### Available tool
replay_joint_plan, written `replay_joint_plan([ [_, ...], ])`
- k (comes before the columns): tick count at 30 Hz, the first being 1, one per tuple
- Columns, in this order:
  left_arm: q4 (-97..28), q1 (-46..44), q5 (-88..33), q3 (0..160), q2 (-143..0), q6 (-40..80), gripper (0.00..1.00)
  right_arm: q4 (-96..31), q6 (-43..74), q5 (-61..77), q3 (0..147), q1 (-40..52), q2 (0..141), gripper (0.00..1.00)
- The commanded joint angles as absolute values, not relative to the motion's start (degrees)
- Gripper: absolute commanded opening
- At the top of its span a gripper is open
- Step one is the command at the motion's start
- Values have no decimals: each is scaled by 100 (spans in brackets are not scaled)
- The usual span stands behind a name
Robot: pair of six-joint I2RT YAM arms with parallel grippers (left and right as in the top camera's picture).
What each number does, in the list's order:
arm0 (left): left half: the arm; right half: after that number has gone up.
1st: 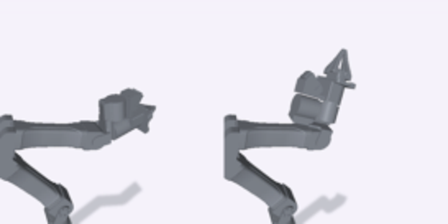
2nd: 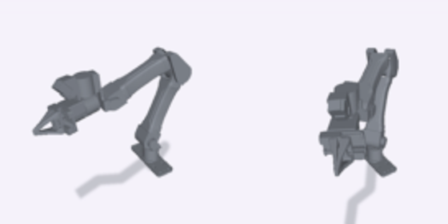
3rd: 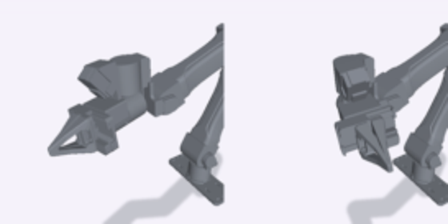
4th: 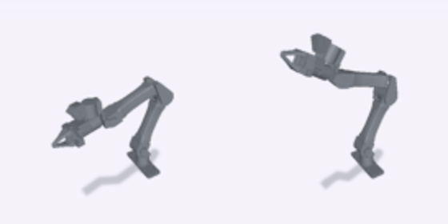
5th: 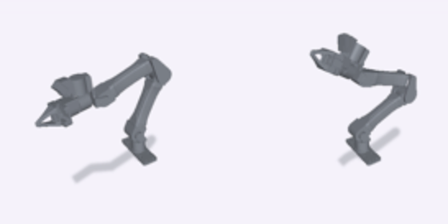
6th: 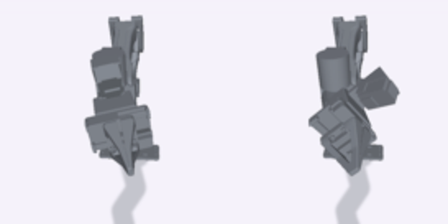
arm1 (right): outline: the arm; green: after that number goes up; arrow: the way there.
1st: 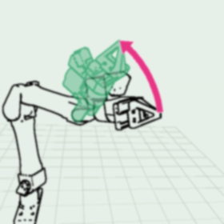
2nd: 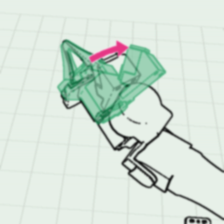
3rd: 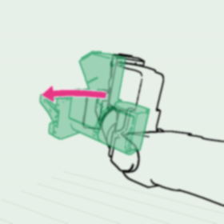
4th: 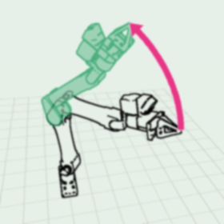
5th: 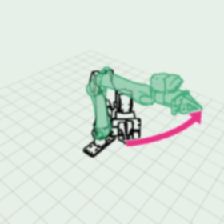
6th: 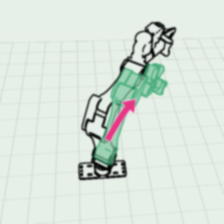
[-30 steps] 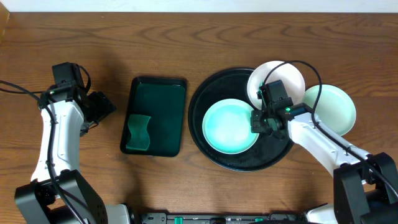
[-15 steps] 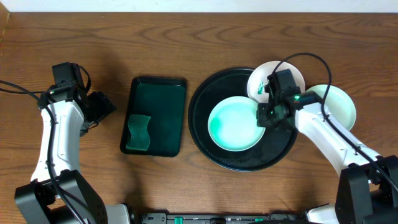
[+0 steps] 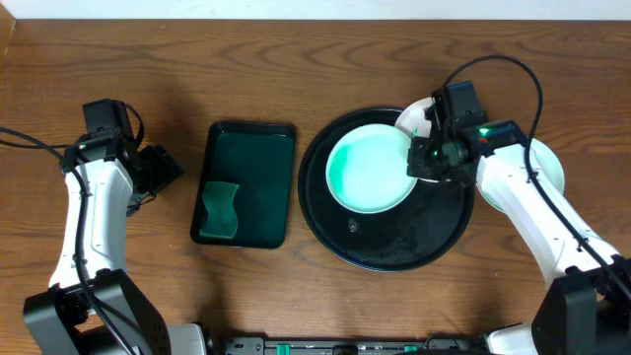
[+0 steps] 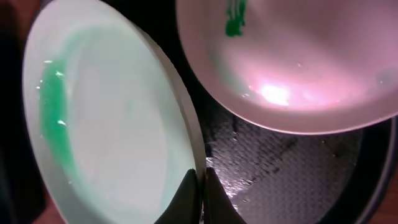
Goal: Clean dirty plates on tray and stack at the side
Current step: 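Lift the pale green plate by its rim with the right gripper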
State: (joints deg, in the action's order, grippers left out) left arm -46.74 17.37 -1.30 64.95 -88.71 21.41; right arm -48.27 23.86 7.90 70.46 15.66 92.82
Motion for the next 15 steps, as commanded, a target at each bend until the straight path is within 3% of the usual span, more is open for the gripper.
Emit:
replay_joint_plan([
  [1,-4711,1761,-97,6598,-8807,2171,81,-4801,2711,1015,7275,1581,9172,1],
  [15,-4711,1761,-97,6598,-8807,2171,81,-3616,3420,572,7288,2556,9441,1],
])
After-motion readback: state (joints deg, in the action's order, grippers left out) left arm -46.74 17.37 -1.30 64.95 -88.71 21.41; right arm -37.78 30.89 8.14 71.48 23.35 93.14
